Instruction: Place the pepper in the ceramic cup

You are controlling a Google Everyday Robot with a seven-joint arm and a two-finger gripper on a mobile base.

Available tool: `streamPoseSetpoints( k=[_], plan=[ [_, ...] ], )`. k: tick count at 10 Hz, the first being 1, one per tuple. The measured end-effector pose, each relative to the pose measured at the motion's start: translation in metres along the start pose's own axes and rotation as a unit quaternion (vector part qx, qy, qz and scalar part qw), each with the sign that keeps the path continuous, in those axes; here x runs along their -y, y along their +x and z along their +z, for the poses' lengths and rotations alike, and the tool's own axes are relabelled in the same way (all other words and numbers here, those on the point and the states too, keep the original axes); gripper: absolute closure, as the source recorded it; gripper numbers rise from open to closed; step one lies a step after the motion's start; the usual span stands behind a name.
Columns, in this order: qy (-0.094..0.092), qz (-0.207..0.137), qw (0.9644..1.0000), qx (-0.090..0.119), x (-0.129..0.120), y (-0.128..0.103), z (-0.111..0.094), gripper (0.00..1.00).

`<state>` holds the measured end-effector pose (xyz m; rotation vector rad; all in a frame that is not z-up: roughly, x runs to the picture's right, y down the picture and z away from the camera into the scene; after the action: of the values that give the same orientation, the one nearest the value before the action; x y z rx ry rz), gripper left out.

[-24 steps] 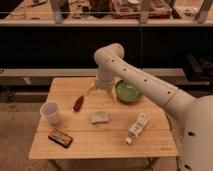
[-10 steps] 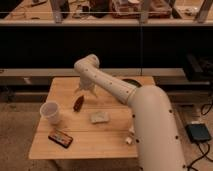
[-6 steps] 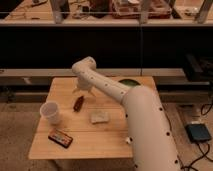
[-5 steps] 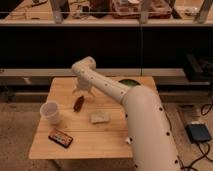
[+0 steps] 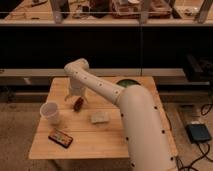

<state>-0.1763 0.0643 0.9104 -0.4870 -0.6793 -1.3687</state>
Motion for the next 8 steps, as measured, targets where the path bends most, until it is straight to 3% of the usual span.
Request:
streamPoseSetpoints(
  k=[3,6,8],
  plan=[
    [-0.023,0.003,0.9997,-0.006,-0.008,0.008,0.016,0.20],
    [-0.028,0.015,0.9995,-0.003,-0.014,0.010,0.026,0.20],
    [-0.031,0.019,0.9993,-0.001,-0.018,0.011,0.036,0.35]
  ],
)
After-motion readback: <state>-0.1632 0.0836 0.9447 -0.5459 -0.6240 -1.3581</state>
